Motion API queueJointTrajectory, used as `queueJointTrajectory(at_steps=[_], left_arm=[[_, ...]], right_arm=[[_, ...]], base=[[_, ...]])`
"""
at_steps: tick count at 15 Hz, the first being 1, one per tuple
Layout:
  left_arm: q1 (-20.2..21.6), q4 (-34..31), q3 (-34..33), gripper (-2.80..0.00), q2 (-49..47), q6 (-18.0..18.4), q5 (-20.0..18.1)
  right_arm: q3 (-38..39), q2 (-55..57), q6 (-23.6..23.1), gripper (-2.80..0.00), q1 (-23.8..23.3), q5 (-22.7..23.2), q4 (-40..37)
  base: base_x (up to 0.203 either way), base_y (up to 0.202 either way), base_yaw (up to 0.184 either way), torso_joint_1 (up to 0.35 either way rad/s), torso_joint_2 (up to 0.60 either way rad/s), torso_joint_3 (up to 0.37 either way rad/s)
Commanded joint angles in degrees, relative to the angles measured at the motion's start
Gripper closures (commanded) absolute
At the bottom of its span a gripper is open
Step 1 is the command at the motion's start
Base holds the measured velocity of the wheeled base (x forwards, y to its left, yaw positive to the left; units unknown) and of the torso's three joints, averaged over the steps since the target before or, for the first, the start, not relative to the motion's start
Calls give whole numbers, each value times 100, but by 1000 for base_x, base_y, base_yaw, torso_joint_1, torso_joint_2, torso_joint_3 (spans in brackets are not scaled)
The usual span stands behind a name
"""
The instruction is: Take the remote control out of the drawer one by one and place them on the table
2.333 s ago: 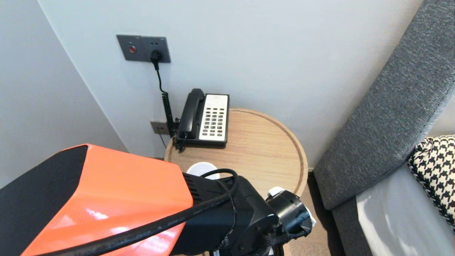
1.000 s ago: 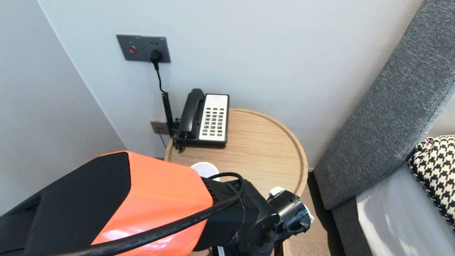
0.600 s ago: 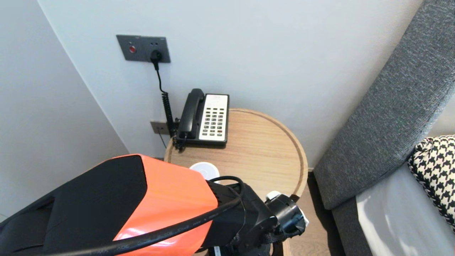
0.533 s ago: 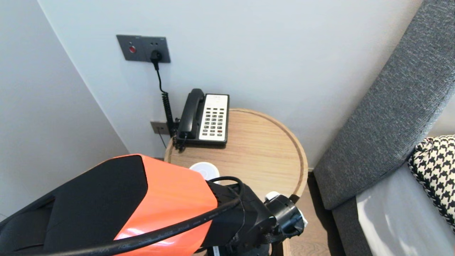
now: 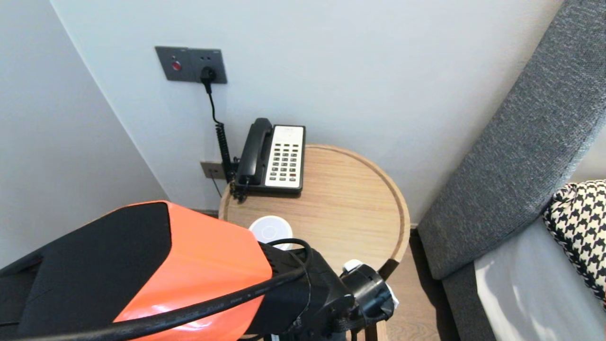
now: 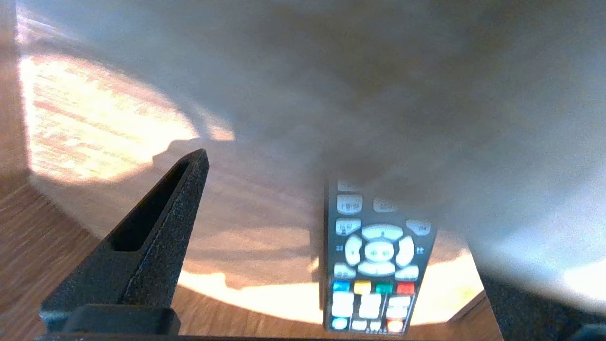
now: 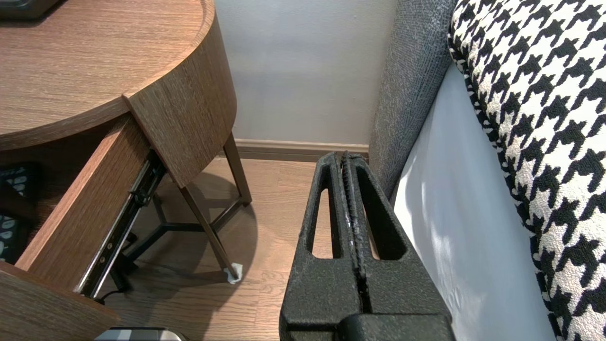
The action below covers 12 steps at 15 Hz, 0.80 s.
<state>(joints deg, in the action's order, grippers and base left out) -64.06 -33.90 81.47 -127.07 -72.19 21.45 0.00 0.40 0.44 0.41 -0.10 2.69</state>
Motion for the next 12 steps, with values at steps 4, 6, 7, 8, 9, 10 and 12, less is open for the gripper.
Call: queueJointTrajectory(at_steps=[4,6,7,8,9,10,12], left_arm=[[78,305,-483,-280,387,-5,17],[78,318,-479,-280,419,3,25],[78,333,-474,-280,437,3,34],[78,370,-476,-280,437,5,34],[78,439,-479,-280,437,12,38],[78,492,-473,-280,437,12,43],[78,564,-413,-280,411,21,43]], right_arm=[[141,4,0,0,2,1,3],[141,4,0,0,2,1,3],[141,4,0,0,2,1,3],[141,4,0,0,2,1,3],[141,4,0,0,2,1,3],[141,4,0,0,2,1,3],[141,4,0,0,2,1,3]], base=[[0,0,0,0,0,0],[0,0,0,0,0,0],[0,0,0,0,0,0],[0,0,0,0,0,0],[0,0,0,0,0,0],[0,0,0,0,0,0],[0,0,0,0,0,0]])
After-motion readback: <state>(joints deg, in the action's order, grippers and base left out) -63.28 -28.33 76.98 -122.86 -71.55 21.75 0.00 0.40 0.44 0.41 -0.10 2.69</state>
